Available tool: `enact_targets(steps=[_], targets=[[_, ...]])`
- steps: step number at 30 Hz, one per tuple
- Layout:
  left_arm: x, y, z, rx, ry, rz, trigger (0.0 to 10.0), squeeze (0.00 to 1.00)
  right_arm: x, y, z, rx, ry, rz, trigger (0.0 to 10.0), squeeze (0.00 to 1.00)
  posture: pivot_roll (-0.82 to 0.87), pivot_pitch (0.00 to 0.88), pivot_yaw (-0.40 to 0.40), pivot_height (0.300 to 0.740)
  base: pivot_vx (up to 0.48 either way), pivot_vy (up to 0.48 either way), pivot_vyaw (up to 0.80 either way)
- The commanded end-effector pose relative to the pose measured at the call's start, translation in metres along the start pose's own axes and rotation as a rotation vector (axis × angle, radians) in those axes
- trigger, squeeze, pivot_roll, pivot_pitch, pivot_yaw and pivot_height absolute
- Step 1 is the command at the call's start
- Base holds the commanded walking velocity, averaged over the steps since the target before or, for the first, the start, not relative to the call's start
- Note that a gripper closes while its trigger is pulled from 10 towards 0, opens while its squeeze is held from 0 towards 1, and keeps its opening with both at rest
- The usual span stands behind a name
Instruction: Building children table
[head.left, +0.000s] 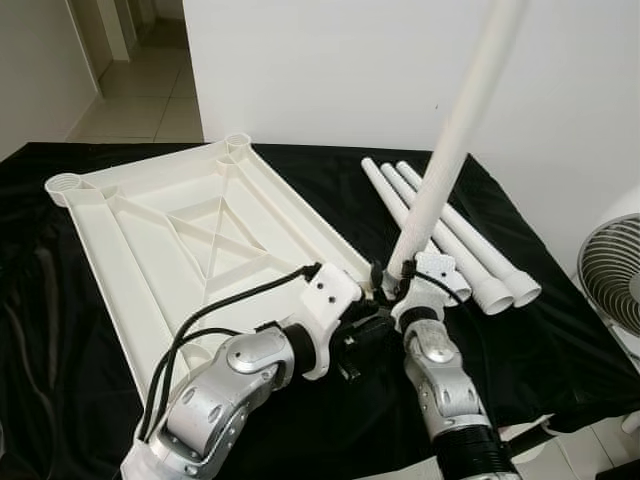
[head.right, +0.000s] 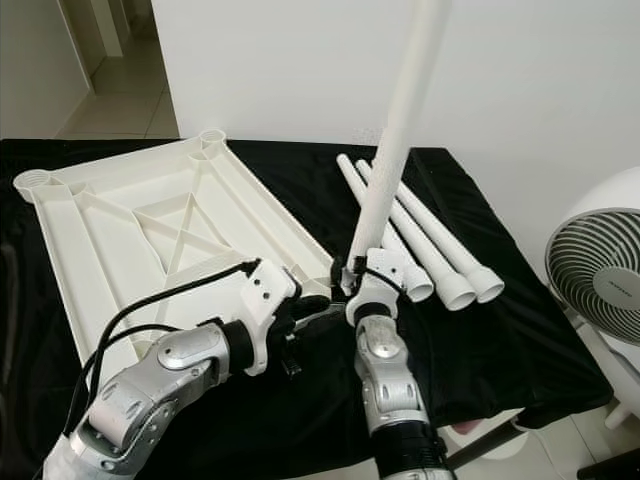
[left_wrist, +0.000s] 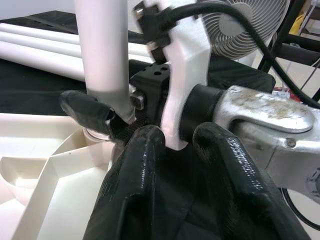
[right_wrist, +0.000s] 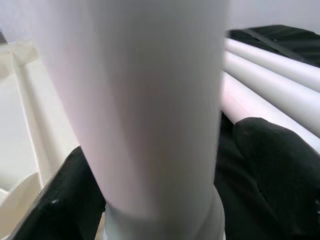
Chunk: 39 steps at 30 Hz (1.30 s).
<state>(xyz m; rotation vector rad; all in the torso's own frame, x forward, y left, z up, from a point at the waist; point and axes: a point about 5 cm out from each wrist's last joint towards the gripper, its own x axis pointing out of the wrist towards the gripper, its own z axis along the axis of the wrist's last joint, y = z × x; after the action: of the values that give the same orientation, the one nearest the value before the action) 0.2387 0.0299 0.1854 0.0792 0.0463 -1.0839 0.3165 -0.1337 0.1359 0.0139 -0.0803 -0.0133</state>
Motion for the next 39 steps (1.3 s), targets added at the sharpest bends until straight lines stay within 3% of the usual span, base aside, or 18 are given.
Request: enact_targets(steps=[1, 4, 5, 15, 18, 25, 27, 36, 39], targets=[[0.000, 0.003, -0.001, 0.011, 0.008, 0.034, 10.0, 0.00, -0.005, -0.007, 0.001, 0.017, -0.017, -0.003, 10.0, 0.00, 0.03, 0.045, -0.059, 0.740, 0.000, 0.000, 0.00], [0.001, 0.005, -0.002, 0.012, 0.013, 0.050, 10.0, 0.00, -0.011, -0.009, 0.000, 0.032, -0.027, 0.006, 10.0, 0.00, 0.03, 0.048, -0.058, 0.740, 0.000, 0.000, 0.00], [0.001, 0.010, -0.005, 0.025, 0.030, 0.095, 10.0, 0.00, -0.023, -0.011, 0.000, 0.057, -0.041, 0.022, 10.0, 0.00, 0.02, 0.049, -0.055, 0.740, 0.000, 0.000, 0.00], [0.004, 0.023, -0.006, 0.028, 0.042, 0.176, 10.0, 0.00, -0.046, -0.022, -0.002, 0.057, -0.042, 0.048, 10.0, 0.00, 0.01, 0.053, -0.050, 0.740, 0.000, 0.000, 0.00], [0.003, 0.042, -0.013, 0.051, 0.094, 0.278, 10.0, 0.00, -0.055, -0.032, -0.007, 0.015, -0.021, 0.047, 10.0, 0.00, -0.01, 0.061, -0.041, 0.740, 0.000, 0.000, 0.00], [0.003, 0.054, -0.015, 0.058, 0.116, 0.338, 10.0, 0.00, -0.057, -0.035, -0.006, 0.027, -0.022, 0.047, 10.0, 0.00, -0.01, 0.060, -0.039, 0.740, 0.000, 0.000, 0.00], [0.004, 0.065, -0.022, 0.053, 0.164, 0.413, 10.0, 0.00, -0.058, -0.034, -0.004, 0.033, -0.027, 0.061, 10.0, 0.00, -0.01, 0.060, -0.039, 0.740, 0.000, 0.000, 0.00], [-0.002, 0.078, -0.036, 0.062, 0.269, 0.518, 10.0, 0.00, -0.057, -0.033, -0.002, 0.038, -0.037, 0.067, 10.0, 0.00, -0.02, 0.058, -0.029, 0.740, 0.000, 0.000, 0.00], [-0.006, 0.084, -0.040, 0.117, 0.325, 0.548, 10.0, 0.00, -0.057, -0.032, -0.001, 0.043, -0.041, 0.068, 10.0, 0.00, -0.02, 0.057, -0.021, 0.740, 0.000, 0.000, 0.00]])
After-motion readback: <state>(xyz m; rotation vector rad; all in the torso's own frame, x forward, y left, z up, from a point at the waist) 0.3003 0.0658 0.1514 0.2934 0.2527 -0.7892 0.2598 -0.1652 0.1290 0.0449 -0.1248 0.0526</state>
